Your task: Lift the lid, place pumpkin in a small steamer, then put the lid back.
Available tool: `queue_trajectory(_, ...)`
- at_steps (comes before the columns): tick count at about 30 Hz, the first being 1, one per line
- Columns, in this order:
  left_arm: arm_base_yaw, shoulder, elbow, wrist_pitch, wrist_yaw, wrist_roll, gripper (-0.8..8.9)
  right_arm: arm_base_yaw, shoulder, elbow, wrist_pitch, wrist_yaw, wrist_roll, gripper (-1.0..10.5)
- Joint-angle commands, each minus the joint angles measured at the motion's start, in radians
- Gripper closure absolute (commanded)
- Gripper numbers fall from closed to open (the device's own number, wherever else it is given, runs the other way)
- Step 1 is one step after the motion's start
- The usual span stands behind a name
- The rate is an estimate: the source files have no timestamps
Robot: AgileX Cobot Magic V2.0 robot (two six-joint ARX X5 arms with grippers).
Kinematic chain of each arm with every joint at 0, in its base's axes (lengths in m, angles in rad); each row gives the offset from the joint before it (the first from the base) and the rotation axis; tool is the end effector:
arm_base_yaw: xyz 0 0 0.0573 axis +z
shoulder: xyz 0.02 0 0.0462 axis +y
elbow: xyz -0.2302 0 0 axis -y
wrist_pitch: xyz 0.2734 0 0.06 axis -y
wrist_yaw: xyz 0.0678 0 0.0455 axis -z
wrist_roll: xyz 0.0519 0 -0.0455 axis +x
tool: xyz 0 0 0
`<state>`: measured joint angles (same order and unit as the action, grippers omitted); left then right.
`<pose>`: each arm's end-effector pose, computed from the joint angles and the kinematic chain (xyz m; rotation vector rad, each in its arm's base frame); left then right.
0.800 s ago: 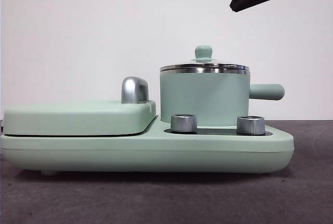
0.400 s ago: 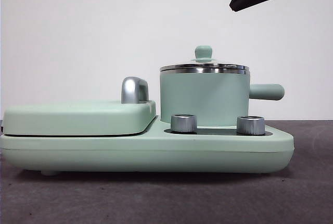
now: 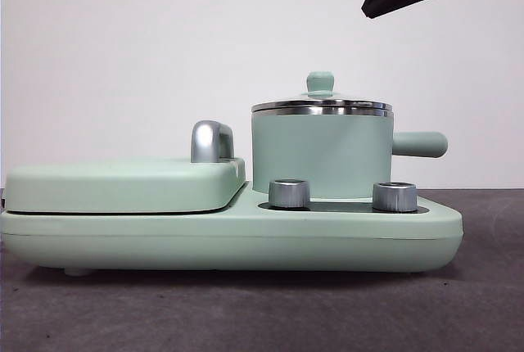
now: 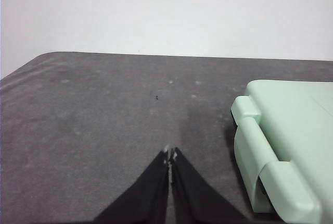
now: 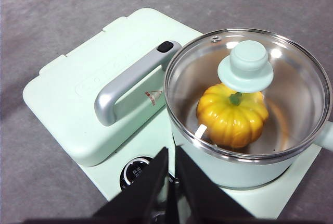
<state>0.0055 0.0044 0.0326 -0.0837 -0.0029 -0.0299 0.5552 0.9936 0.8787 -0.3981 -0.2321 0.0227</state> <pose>0.1809 0.0011 0.1656 -0.0300 0.0554 0.0092 0.2282 0.1556 0.2666 -0.0636 0.5280 0.7635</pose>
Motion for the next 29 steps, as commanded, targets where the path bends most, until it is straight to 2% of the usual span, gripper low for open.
queue_trajectory(1, 0.001, 0.0, -0.02, 0.009, -0.001, -0.007, 8.07, 0.005, 0.005, 0.006, 0.014, 0.006, -0.036, 9.3)
queue_trajectory(4, 0.001, 0.0, -0.02, 0.009, -0.001, -0.007, 8.07, -0.005, 0.001, 0.005, 0.017, 0.059, -0.117, 9.3)
queue_trajectory(6, 0.001, 0.0, -0.02, 0.009, -0.001, -0.007, 8.07, -0.047, -0.024, -0.031, 0.061, 0.126, -0.129, 9.3)
queue_trajectory(9, 0.001, 0.0, -0.02, 0.009, -0.001, -0.007, 8.07, -0.142, -0.116, -0.186, 0.268, 0.146, -0.119, 9.3)
queue_trajectory(11, 0.001, 0.0, -0.02, 0.009, -0.001, -0.007, 8.07, -0.217, -0.217, -0.334, 0.418, 0.151, -0.077, 9.3)
queue_trajectory(16, 0.001, 0.0, -0.02, 0.009, -0.001, -0.007, 8.07, -0.383, -0.514, -0.652, 0.605, 0.19, -0.054, 9.3)
queue_trajectory(20, 0.001, 0.0, -0.02, 0.009, -0.001, -0.007, 8.07, -0.469, -0.746, -0.798, 0.563, 0.216, -0.029, 9.3)
queue_trajectory(23, 0.001, 0.0, -0.02, 0.009, -0.001, -0.007, 8.07, -0.497, -0.889, -0.86, 0.486, 0.232, 0.003, 9.3)
queue_trajectory(26, 0.001, 0.0, -0.02, 0.009, -0.001, -0.008, 8.07, -0.506, -0.993, -0.867, 0.348, 0.234, 0.011, 9.3)
queue_trajectory(29, 0.001, 0.0, -0.02, 0.008, -0.001, -0.007, 8.07, -0.507, -0.99, -0.867, 0.327, 0.232, 0.011, 9.3)
